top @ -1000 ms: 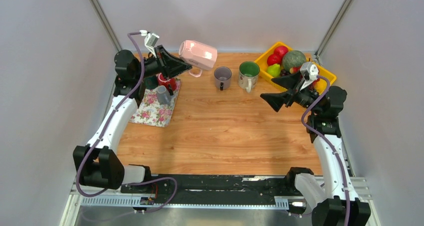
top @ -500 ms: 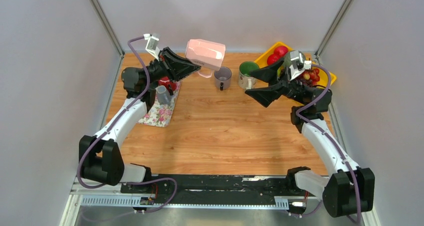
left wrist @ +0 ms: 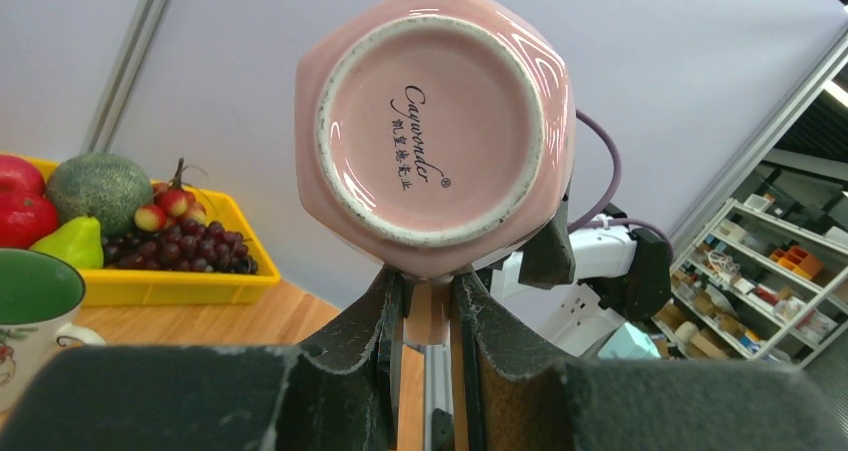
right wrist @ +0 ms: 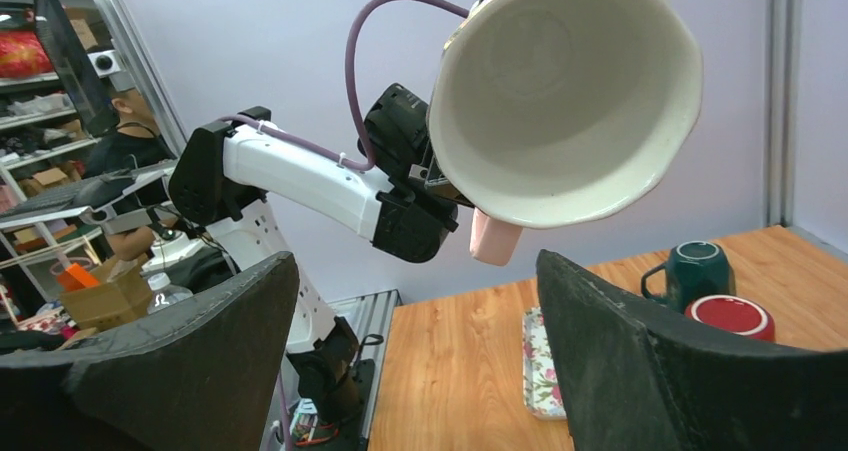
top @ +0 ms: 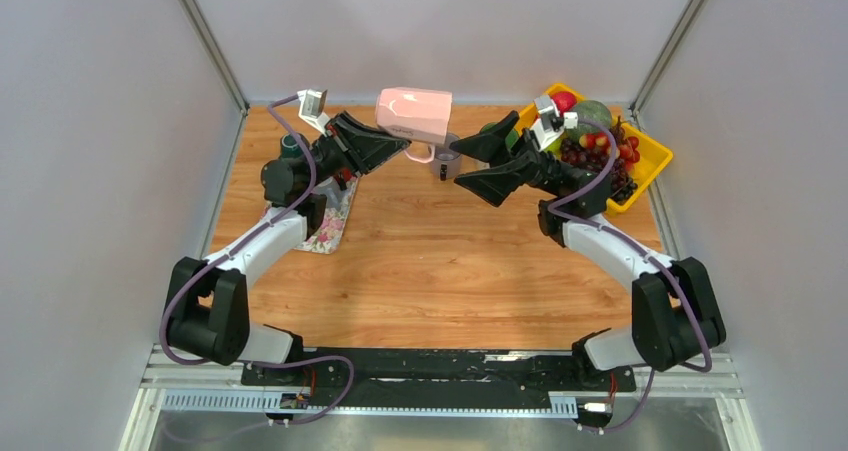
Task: Turn the mug right side up
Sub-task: Turn over the cup on the tray.
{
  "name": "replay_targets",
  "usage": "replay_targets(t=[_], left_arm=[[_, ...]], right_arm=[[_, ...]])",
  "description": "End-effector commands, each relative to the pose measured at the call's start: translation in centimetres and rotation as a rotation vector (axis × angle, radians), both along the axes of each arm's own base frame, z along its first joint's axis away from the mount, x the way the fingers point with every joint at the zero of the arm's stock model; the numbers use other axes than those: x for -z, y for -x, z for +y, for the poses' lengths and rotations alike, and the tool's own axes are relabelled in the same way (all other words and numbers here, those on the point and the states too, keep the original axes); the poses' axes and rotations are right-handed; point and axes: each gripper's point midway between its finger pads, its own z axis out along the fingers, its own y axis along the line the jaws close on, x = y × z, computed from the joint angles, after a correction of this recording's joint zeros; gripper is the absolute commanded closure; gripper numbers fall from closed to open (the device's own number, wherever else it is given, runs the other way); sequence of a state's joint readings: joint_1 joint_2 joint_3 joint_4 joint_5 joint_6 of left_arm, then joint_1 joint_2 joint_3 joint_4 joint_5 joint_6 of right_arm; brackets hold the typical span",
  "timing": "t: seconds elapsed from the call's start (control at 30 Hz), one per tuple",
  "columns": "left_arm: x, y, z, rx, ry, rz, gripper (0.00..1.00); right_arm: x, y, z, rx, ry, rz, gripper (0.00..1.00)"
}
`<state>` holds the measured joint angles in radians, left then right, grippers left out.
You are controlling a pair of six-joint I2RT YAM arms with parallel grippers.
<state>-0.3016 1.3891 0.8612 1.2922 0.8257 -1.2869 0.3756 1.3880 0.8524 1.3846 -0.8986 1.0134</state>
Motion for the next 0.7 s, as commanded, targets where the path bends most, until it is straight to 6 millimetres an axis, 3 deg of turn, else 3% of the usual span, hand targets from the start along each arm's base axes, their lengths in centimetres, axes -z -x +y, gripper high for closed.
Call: replay_targets(t=[0.0,0.67], left_arm=[[-4.1,1.8,1.2,-0.040,0.135,-0.151,1.00],[-1.6,1.5,-0.7,-0.055,0.086,-0.170,1.00]], right_arm=[[-2.6,0.2,0.5,-0.006,-0.088,-0.075,0.11],[-0.5,-3.1,2.9,0.016,-0.058,0.064,0.24]])
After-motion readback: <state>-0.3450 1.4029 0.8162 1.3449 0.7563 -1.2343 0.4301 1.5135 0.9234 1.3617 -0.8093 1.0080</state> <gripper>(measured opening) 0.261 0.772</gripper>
